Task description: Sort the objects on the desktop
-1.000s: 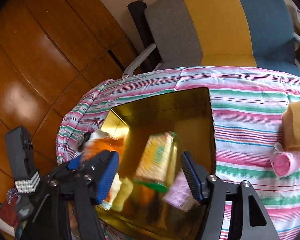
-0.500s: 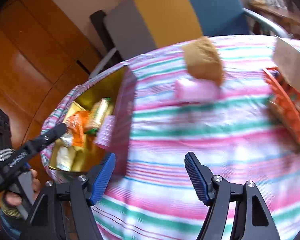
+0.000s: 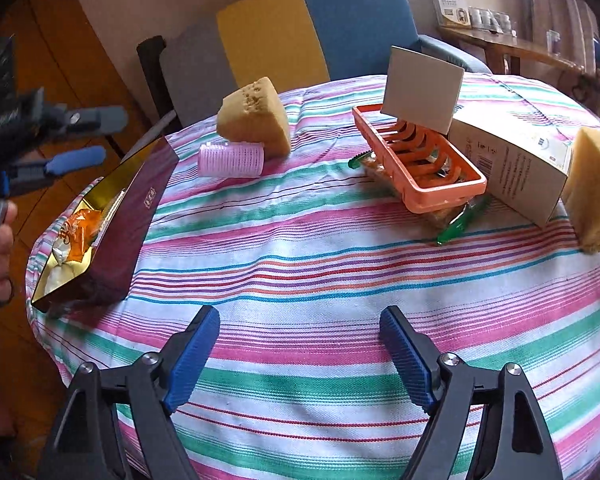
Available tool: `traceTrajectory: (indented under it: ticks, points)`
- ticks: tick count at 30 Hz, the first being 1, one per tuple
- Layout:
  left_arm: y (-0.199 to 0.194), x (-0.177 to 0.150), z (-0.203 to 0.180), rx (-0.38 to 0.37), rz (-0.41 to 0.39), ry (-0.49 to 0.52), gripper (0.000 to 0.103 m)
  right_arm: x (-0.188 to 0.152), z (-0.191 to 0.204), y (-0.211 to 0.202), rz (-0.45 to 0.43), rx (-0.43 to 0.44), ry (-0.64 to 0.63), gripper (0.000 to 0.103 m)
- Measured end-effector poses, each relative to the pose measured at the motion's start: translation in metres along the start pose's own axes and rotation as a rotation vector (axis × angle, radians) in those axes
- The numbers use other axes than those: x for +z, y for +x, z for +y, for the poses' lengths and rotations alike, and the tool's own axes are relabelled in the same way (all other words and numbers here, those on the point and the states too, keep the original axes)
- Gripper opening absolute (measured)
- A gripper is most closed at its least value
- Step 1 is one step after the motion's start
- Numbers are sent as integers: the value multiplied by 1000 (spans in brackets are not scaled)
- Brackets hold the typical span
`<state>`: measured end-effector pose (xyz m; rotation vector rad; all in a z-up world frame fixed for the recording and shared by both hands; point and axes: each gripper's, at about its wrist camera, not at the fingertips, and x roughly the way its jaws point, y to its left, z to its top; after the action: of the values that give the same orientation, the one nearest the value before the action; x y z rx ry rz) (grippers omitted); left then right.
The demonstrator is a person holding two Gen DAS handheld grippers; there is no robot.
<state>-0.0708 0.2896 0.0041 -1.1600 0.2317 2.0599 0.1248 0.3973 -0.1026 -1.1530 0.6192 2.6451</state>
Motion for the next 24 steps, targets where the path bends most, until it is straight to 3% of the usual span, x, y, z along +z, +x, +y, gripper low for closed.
traceTrajectory:
  ticks: [7,15,17,18,24]
  points:
    - [47,51,-24,65,68,51,81,-4,5,6,-42,31,-55,100]
    - [104,81,-41,181,188,134,81,-4,2,9,-63,77,-83,103]
    - [116,80,-42,197,224,147,77,-4,0,9,-69,92,-82,103]
    - [119,77,-42,192,232,154,67,-4,0,9,-71,97,-86,103]
    - [103,59,-29,115,186,125,57,-4,0,10,-81,109,-101,103]
